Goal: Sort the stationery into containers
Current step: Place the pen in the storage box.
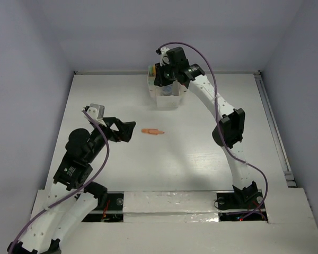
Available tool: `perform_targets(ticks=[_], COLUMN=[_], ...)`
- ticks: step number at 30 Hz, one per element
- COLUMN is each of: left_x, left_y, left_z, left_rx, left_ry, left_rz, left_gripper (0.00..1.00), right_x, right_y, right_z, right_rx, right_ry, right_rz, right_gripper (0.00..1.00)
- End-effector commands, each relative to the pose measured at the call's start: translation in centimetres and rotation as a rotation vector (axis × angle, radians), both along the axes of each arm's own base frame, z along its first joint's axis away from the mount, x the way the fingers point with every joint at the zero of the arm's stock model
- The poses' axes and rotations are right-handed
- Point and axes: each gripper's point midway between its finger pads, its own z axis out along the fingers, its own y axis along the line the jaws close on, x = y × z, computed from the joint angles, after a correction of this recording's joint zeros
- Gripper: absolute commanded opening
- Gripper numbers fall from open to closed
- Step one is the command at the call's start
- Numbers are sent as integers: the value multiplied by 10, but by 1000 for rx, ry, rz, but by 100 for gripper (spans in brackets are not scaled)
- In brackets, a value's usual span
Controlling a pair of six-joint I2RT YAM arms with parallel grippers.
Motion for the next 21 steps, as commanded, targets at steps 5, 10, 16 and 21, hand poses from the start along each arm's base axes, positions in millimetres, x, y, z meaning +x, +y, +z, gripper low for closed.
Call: perform_targets(ticks=[5, 10, 16, 21], left_x=[9, 8, 8, 9], left_y=[4, 5, 4, 4], left_z=[5, 5, 4, 4], left_rx=[-7, -13, -14, -14], left_ry=[-32, -36, -32, -32], left_rz=[-16, -23, -28, -29], left_gripper=[99, 99, 99, 99], right_x=[17, 24, 29, 36], right_y=[1, 1, 5, 4], right_z=[11, 3, -5, -9], right_rx=[20, 11, 23, 7], right_ry=[-70, -79, -83, -97], right_rz=[-19, -41, -40, -55], right_gripper=[0, 0, 0, 0])
